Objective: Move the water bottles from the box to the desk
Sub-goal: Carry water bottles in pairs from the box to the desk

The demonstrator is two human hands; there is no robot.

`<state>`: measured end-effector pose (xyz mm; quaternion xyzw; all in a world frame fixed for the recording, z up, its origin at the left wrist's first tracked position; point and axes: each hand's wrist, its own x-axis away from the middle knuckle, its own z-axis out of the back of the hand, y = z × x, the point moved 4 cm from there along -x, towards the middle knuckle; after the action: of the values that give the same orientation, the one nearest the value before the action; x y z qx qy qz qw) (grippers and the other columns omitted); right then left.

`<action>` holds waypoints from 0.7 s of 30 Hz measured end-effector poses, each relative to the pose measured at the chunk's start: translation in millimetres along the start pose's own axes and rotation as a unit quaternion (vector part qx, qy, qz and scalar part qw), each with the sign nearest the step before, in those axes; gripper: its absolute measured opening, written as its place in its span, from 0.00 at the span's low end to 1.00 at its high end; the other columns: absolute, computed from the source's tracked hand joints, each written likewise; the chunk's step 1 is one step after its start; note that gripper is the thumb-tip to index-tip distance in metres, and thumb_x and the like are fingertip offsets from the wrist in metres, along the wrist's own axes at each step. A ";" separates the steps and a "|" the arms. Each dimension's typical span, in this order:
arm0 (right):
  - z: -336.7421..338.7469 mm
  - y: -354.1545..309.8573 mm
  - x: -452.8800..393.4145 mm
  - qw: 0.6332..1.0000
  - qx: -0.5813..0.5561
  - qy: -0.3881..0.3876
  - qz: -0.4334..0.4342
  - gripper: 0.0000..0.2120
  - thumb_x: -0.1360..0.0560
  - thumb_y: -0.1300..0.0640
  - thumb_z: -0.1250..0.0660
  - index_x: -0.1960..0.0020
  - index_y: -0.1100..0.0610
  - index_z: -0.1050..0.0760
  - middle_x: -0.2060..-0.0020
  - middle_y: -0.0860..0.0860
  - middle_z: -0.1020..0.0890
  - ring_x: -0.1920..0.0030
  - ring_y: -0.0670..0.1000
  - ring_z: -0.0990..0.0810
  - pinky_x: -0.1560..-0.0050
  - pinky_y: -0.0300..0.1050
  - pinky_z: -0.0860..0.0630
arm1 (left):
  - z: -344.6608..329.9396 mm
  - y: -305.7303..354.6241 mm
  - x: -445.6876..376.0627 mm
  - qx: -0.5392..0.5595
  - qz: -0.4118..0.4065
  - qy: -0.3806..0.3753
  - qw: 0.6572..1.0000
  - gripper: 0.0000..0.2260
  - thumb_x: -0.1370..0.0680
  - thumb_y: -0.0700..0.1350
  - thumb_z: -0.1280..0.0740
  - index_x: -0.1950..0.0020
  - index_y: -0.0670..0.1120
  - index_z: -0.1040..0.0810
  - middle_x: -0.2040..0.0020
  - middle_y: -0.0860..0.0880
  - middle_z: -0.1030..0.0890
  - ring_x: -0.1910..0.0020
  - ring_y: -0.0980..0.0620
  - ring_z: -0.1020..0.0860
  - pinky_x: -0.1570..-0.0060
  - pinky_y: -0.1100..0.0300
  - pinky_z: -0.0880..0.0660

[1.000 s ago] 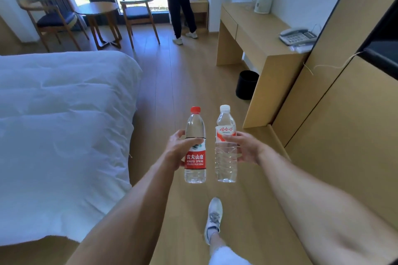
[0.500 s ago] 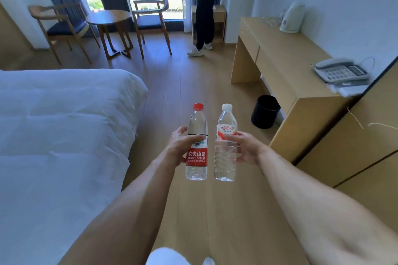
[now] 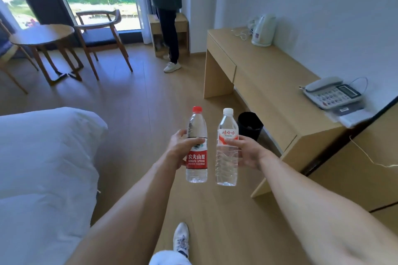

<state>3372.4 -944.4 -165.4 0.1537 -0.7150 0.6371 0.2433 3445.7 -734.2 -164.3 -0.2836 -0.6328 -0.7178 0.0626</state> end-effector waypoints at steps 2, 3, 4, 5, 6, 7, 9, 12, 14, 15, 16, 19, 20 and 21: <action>4.1 -22.1 -29.6 1.000 -0.012 0.019 0.000 0.24 0.32 0.49 0.22 0.38 0.53 0.20 0.48 0.54 0.14 0.48 0.56 0.15 0.53 0.55 0.19 | 3.9 24.9 -39.6 -0.014 0.005 -0.015 1.000 0.22 0.29 0.46 0.22 0.38 0.52 0.26 0.50 0.45 0.15 0.56 0.46 0.14 0.57 0.43 0.17; 6.6 -33.5 -43.6 0.999 -0.023 0.028 0.005 0.25 0.34 0.49 0.21 0.39 0.53 0.20 0.48 0.55 0.14 0.48 0.56 0.16 0.54 0.54 0.19 | 5.4 38.4 -59.0 -0.021 0.004 -0.024 0.999 0.22 0.29 0.46 0.22 0.38 0.51 0.26 0.50 0.45 0.15 0.55 0.46 0.14 0.57 0.43 0.17; 9.1 -45.2 -57.4 0.999 -0.038 0.035 0.010 0.27 0.36 0.48 0.21 0.40 0.53 0.20 0.49 0.55 0.14 0.49 0.56 0.16 0.54 0.53 0.19 | 6.3 52.6 -78.1 -0.028 0.001 -0.033 0.999 0.22 0.29 0.46 0.22 0.39 0.51 0.25 0.50 0.46 0.15 0.55 0.46 0.14 0.56 0.43 0.17; 11.9 -56.6 -70.5 0.998 -0.050 0.040 0.013 0.27 0.38 0.48 0.21 0.41 0.53 0.19 0.49 0.54 0.14 0.49 0.56 0.16 0.54 0.53 0.19 | 7.0 66.1 -96.4 -0.032 -0.001 -0.039 0.999 0.22 0.30 0.45 0.22 0.39 0.51 0.25 0.50 0.46 0.15 0.55 0.46 0.15 0.56 0.43 0.17; 15.2 -67.3 -83.1 0.997 -0.058 0.046 0.013 0.27 0.39 0.48 0.21 0.41 0.53 0.19 0.50 0.54 0.14 0.50 0.56 0.16 0.54 0.53 0.18 | 6.5 78.6 -113.9 -0.036 -0.002 -0.044 0.998 0.22 0.30 0.45 0.21 0.39 0.51 0.24 0.50 0.46 0.15 0.55 0.46 0.15 0.56 0.43 0.18; 18.7 -76.9 -94.8 0.996 -0.065 0.050 0.014 0.27 0.38 0.48 0.21 0.42 0.54 0.19 0.50 0.54 0.14 0.50 0.56 0.16 0.52 0.54 0.18 | 4.9 90.3 -129.7 -0.041 -0.004 -0.048 0.998 0.22 0.30 0.46 0.21 0.39 0.51 0.24 0.50 0.46 0.15 0.54 0.46 0.15 0.56 0.43 0.18; 27.6 -95.5 -117.5 0.995 -0.078 0.064 0.021 0.26 0.38 0.49 0.21 0.42 0.54 0.19 0.50 0.54 0.14 0.48 0.57 0.17 0.52 0.54 0.19 | -0.8 110.7 -159.3 -0.048 -0.008 -0.066 0.997 0.23 0.30 0.47 0.21 0.39 0.51 0.24 0.50 0.46 0.15 0.54 0.46 0.15 0.56 0.43 0.17; 45.5 -123.8 -151.0 0.992 -0.087 0.091 0.025 0.25 0.38 0.48 0.21 0.43 0.52 0.19 0.51 0.52 0.13 0.47 0.57 0.18 0.53 0.52 0.21 | -12.0 139.0 -204.2 -0.059 -0.011 -0.086 0.994 0.24 0.30 0.48 0.21 0.37 0.53 0.25 0.49 0.46 0.15 0.53 0.47 0.15 0.56 0.44 0.17; 59.5 -139.6 -174.1 0.990 -0.088 0.103 0.027 0.23 0.37 0.49 0.21 0.44 0.51 0.19 0.51 0.52 0.13 0.46 0.58 0.18 0.50 0.55 0.21 | -20.7 156.5 -235.0 -0.062 -0.015 -0.095 0.993 0.24 0.30 0.47 0.21 0.37 0.53 0.24 0.49 0.47 0.15 0.53 0.47 0.15 0.54 0.42 0.17; 67.6 -146.3 -186.2 0.990 -0.092 0.107 0.028 0.22 0.36 0.49 0.22 0.44 0.52 0.19 0.52 0.52 0.13 0.46 0.58 0.18 0.49 0.57 0.21 | -25.1 165.3 -250.1 -0.063 -0.019 -0.098 0.993 0.24 0.30 0.47 0.21 0.37 0.53 0.25 0.48 0.47 0.16 0.53 0.47 0.15 0.53 0.42 0.17; 76.2 -153.3 -199.7 0.989 -0.098 0.110 0.030 0.21 0.35 0.50 0.22 0.43 0.52 0.20 0.52 0.52 0.13 0.46 0.58 0.18 0.48 0.58 0.21 | -29.8 174.6 -266.0 -0.065 -0.023 -0.101 0.992 0.24 0.30 0.48 0.21 0.37 0.53 0.25 0.48 0.47 0.16 0.53 0.47 0.15 0.53 0.42 0.18; 100.7 -174.8 -240.7 0.986 -0.113 0.115 0.035 0.18 0.30 0.52 0.24 0.42 0.53 0.20 0.51 0.53 0.13 0.46 0.58 0.18 0.48 0.59 0.21 | -45.6 201.7 -314.3 -0.079 -0.030 -0.106 0.991 0.23 0.30 0.48 0.21 0.38 0.53 0.25 0.48 0.47 0.16 0.52 0.47 0.15 0.56 0.44 0.17; 108.9 -182.6 -255.6 0.986 -0.116 0.116 0.038 0.18 0.29 0.53 0.24 0.41 0.53 0.21 0.50 0.53 0.14 0.46 0.58 0.18 0.47 0.59 0.21 | -51.7 211.7 -331.8 -0.085 -0.034 -0.107 0.990 0.23 0.30 0.48 0.21 0.39 0.53 0.25 0.48 0.47 0.16 0.52 0.46 0.15 0.56 0.44 0.17; 117.8 -191.1 -271.3 0.985 -0.121 0.118 0.041 0.18 0.29 0.53 0.25 0.40 0.54 0.21 0.49 0.54 0.14 0.46 0.58 0.18 0.46 0.60 0.21 | -58.3 222.3 -349.5 -0.090 -0.038 -0.108 0.989 0.22 0.30 0.48 0.21 0.39 0.53 0.24 0.48 0.46 0.16 0.52 0.46 0.15 0.56 0.44 0.17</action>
<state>3682.0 -1112.0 -161.4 0.0181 -0.7586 0.5693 0.3162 3816.8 -925.8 -142.4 -0.3397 -0.5790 -0.7388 -0.0594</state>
